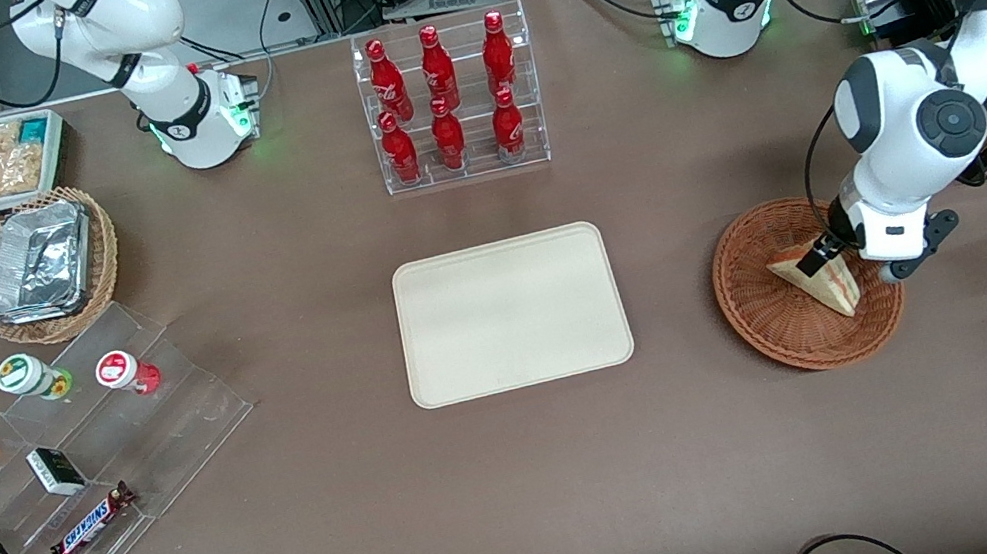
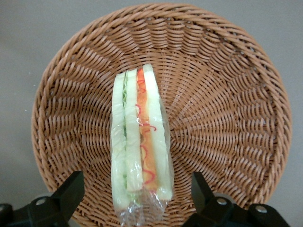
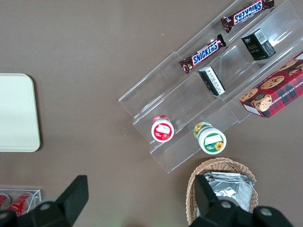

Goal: Place sandwich from basket to tray
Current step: 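Lower the open left gripper around the sandwich and close it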

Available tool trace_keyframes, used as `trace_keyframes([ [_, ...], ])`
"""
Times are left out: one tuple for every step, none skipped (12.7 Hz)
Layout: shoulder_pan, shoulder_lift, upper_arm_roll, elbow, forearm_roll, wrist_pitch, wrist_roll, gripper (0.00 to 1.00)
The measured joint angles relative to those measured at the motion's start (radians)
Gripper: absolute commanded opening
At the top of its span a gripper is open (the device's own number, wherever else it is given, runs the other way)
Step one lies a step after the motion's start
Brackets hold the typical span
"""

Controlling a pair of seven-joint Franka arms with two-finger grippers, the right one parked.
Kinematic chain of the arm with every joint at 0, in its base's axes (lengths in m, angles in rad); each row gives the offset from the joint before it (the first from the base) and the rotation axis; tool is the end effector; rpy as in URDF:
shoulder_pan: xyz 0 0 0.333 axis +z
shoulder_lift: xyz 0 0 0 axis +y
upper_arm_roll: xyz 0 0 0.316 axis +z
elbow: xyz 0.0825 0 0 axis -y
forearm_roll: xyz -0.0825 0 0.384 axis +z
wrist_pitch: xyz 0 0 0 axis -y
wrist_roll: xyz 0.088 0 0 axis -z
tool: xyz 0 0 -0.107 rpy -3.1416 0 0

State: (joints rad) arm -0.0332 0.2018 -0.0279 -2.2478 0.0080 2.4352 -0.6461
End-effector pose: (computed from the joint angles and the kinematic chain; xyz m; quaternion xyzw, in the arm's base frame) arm 0.5382 -0.0329 0.2748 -0.9583 -0.2857 0.0068 0.0023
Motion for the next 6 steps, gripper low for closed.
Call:
trace_keyframes([
  [0.000,0.011,0.000,-0.002,0.000,0.016,-0.001,1.00],
  [0.000,0.023,0.000,-0.003,0.000,0.028,-0.002,1.00],
  [0.000,0.034,0.000,-0.003,0.000,0.040,-0.002,0.88],
  [0.001,0.042,0.000,-0.003,0.000,0.048,-0.002,0.52],
  [0.001,0.047,0.001,-0.003,-0.001,0.050,-0.007,0.12],
  [0.001,0.048,0.002,-0.003,-0.001,0.050,-0.019,0.00],
])
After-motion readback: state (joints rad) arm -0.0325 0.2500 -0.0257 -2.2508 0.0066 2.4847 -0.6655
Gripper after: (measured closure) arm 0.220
